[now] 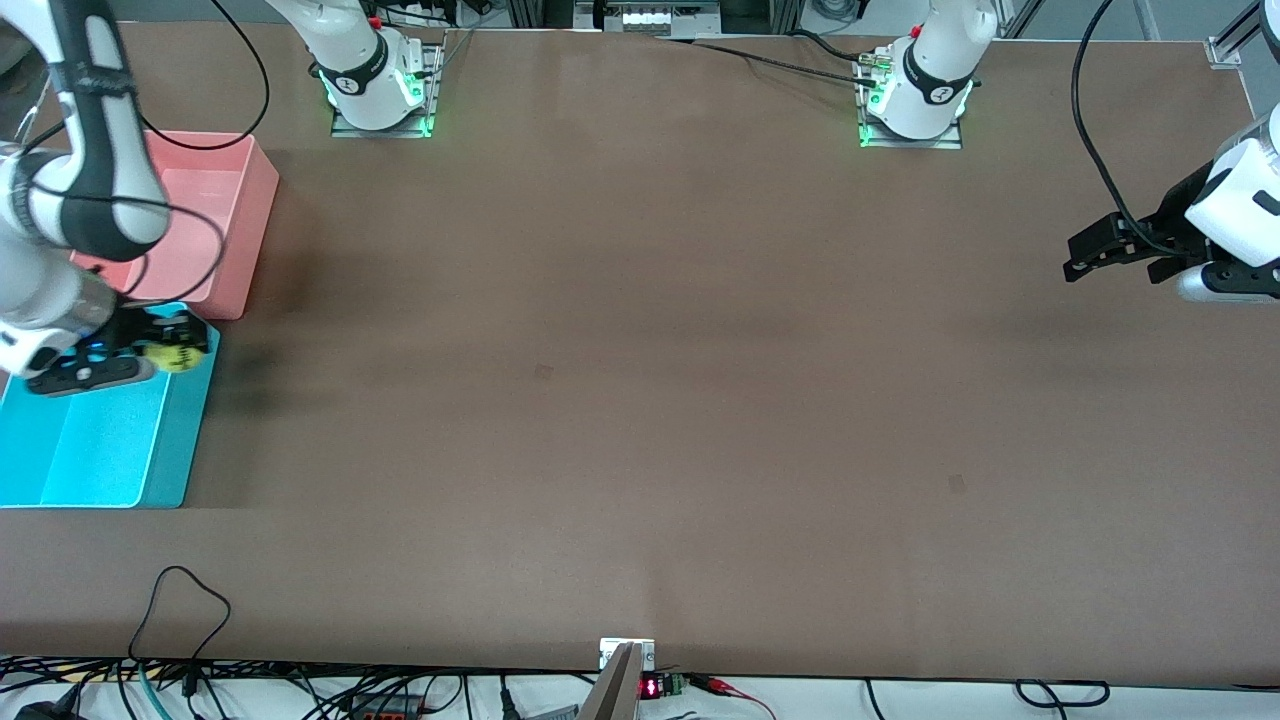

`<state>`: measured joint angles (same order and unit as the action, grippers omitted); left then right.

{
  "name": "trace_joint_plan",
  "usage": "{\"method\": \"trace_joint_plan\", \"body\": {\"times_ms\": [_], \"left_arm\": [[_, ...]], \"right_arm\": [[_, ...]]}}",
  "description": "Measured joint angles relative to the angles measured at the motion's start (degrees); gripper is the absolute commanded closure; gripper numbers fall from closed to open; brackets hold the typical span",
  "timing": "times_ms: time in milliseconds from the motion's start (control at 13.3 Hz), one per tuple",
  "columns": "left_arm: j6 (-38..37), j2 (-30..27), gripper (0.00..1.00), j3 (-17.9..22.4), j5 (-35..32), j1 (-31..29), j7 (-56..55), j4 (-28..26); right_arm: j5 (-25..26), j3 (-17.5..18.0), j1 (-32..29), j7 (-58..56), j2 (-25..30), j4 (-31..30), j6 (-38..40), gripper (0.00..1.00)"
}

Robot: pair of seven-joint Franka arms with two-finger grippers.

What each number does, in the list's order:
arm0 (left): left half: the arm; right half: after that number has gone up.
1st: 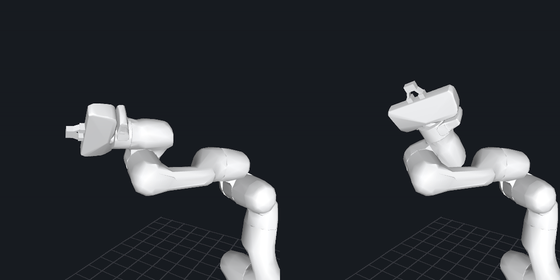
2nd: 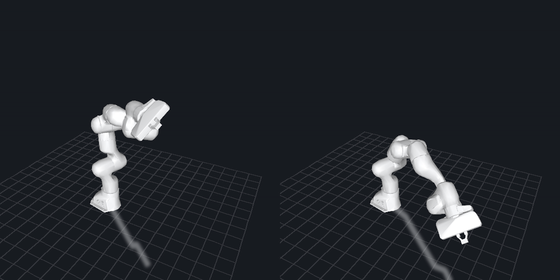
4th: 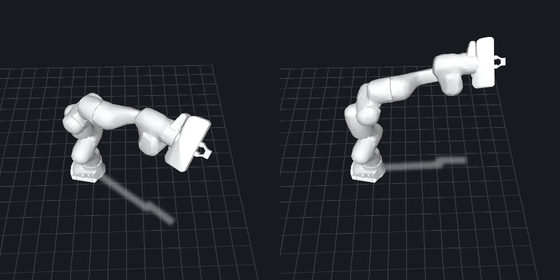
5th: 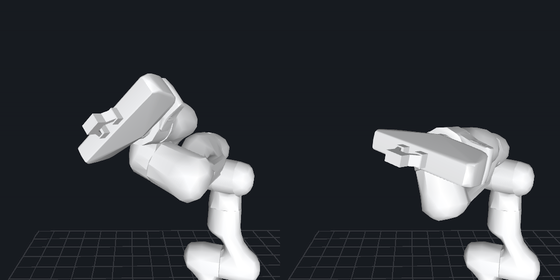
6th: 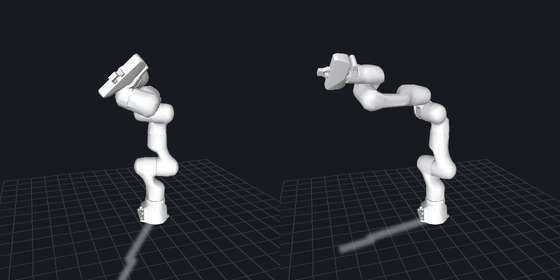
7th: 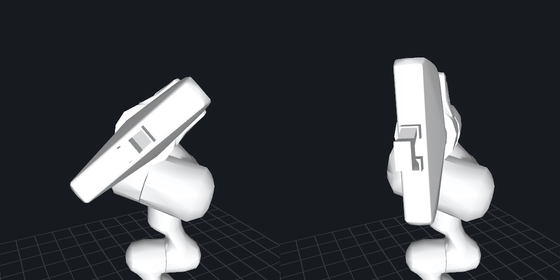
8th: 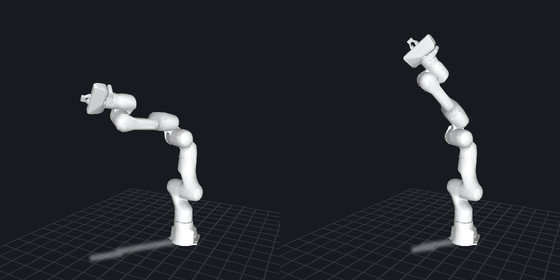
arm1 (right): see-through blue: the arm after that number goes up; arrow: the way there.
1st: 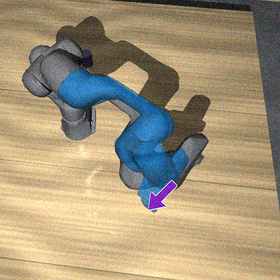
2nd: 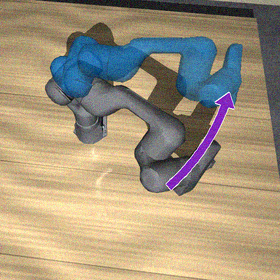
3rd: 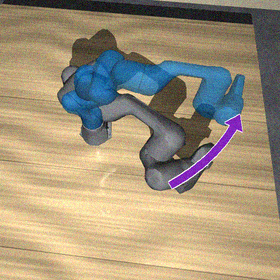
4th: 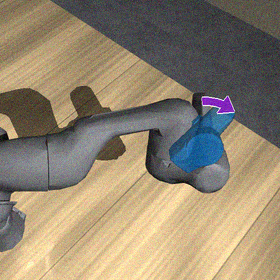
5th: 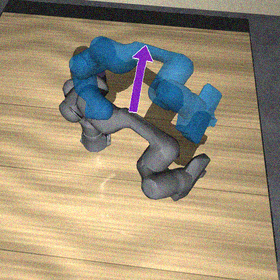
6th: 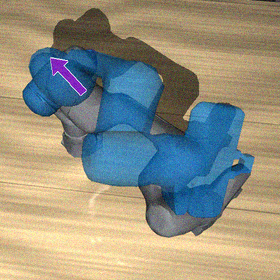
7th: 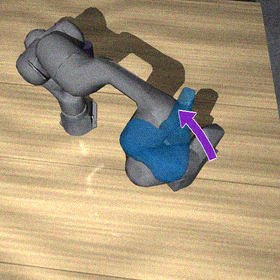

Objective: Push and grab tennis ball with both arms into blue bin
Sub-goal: 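Carry the held ball with the right gripper over the blue bin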

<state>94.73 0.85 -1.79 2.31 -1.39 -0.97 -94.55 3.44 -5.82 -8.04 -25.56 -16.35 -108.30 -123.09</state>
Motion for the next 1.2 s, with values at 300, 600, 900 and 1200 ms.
{"method": "trace_joint_plan", "body": {"times_ms": [300, 600, 900, 1200], "left_arm": [[-0.22, 0.0, 0.0, -0.3, 0.0, -0.03, 0.0, 0.01], [-0.23, 0.0, 0.0, -0.16, 0.0, -0.26, -0.04, 0.03], [-0.23, 0.0, 0.0, -0.18, 0.0, -0.26, -0.04, 0.04], [-0.23, 0.0, 0.0, -0.16, 0.0, -0.28, -0.04, 0.04]], "right_arm": [[1.12, -1.04, -7.37, -7.76, -7.55, 6.04, 0.1, 1.0], [2.8, -1.14, -11.38, -9.25, -12.29, 7.3, -0.03, 0.99], [2.82, -1.14, -12.11, -9.25, -16.94, 7.1, -1.28, 0.65], [2.82, -1.14, -12.47, -9.25, -19.47, 6.72, -4.37, 0.0]]}}
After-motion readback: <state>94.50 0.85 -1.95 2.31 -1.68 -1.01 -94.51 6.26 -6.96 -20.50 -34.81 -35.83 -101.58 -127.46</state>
